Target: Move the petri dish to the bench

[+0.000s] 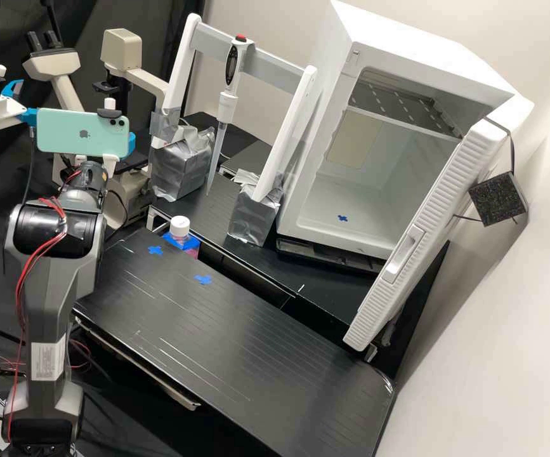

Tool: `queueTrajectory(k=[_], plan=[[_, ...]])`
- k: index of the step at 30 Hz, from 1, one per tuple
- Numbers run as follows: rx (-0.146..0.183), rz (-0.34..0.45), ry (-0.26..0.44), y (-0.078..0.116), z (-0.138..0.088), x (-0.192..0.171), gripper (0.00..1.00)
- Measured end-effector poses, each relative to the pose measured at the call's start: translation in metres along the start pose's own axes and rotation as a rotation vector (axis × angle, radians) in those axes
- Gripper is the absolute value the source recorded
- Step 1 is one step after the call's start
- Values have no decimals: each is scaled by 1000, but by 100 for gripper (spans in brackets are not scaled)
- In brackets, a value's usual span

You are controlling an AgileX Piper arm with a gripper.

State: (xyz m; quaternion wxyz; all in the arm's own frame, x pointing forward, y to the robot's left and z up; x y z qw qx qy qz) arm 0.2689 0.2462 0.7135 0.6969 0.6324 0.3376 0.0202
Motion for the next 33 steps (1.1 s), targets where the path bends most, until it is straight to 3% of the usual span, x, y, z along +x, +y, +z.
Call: queueTrajectory(k=[4,8,13,22,33], plan=[[-36,23,24,-5,3,-29,0],[-51,45,37,-9,11,-59,0],[-74,73,3,-12,33,-94,0],[-54,87,-44,-18,67,-133,0],[23,198,-77,-5,98,-181,0]])
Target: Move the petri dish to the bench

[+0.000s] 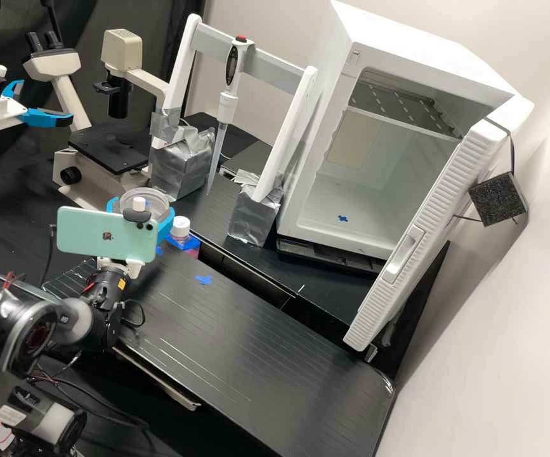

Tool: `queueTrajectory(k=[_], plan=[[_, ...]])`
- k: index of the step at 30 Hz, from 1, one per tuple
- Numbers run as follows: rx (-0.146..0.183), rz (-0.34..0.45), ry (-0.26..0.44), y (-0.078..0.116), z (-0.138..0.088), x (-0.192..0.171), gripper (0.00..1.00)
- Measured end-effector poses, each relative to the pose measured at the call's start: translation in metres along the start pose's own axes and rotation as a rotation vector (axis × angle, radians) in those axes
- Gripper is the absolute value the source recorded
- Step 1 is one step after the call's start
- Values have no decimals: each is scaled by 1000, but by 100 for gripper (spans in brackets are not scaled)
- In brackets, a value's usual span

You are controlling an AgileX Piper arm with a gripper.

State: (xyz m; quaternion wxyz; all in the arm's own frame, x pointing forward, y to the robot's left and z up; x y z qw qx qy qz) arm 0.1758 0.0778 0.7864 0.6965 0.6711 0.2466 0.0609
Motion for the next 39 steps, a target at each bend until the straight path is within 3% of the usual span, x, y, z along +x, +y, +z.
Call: queueTrajectory(k=[6,22,32,39], plan=[[35,28,-15,6,13,-19,0],[93,86,-245,23,50,-53,0],[64,99,-317,28,58,-66,0],[46,99,-327,30,60,-71,0]])
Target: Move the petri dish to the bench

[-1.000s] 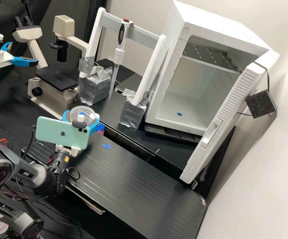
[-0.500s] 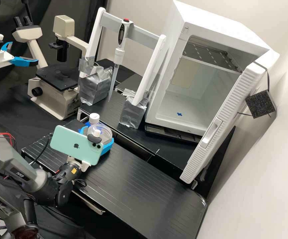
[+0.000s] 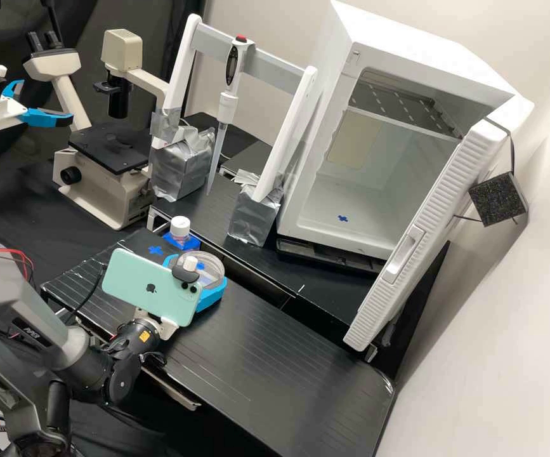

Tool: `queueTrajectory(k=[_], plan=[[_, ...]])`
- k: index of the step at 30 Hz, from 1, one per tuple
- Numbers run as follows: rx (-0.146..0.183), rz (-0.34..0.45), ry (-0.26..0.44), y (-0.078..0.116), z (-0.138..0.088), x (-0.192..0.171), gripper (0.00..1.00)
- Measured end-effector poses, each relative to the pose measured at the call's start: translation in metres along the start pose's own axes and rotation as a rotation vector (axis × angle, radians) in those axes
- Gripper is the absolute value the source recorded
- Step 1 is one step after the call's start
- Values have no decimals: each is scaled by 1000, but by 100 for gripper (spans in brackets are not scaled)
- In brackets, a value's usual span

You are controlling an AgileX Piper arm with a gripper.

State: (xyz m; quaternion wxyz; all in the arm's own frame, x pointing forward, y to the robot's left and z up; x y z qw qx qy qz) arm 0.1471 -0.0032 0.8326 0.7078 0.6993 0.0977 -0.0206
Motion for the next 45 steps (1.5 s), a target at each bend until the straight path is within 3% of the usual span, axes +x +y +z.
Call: queueTrajectory(k=[12,13,23,29,33,42,45], plan=[[-22,12,-12,3,6,-4,0],[-22,11,-12,3,6,-4,100],[-53,4,-13,2,9,-3,100],[-50,5,-15,2,9,-3,100],[-71,18,-10,4,5,-5,100],[-93,77,36,9,-16,-12,100],[-110,102,92,9,-28,-13,100]])
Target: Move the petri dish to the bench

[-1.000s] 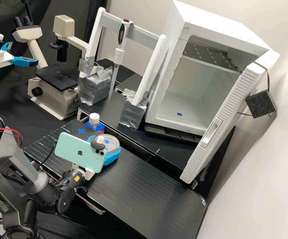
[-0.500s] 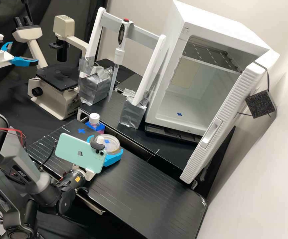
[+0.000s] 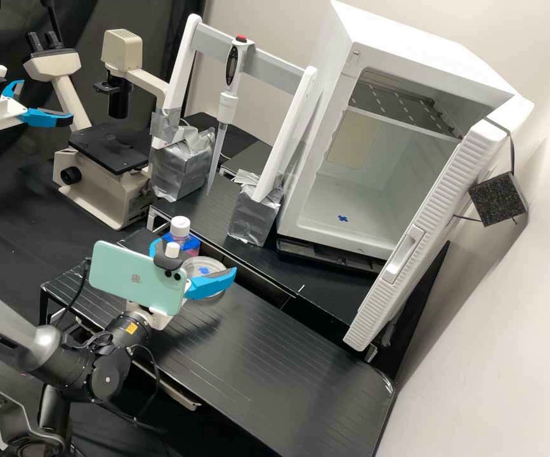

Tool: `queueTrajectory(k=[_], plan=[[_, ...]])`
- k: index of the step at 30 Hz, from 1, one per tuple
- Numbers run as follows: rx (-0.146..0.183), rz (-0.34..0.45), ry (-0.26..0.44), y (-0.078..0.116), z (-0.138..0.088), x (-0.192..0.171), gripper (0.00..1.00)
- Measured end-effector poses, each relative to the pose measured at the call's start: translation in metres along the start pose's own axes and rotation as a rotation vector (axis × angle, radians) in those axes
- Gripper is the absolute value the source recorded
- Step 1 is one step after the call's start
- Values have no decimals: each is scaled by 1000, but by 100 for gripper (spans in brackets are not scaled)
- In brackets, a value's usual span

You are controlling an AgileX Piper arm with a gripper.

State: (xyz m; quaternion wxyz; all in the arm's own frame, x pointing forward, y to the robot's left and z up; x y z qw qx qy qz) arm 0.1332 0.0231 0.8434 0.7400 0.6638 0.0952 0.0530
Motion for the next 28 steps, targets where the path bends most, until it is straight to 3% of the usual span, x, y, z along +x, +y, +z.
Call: queueTrajectory(k=[3,6,7,8,10,14,18,23,28], plan=[[17,35,63,1,-11,2,100],[62,68,134,1,-20,8,100],[62,67,156,-1,-23,10,100],[79,106,178,-1,-26,14,100],[93,134,190,-4,-31,20,100],[75,137,162,-10,-37,31,100],[70,194,85,-13,-36,37,100],[106,233,39,-13,-32,38,100],[190,212,68,-14,-30,36,100]])
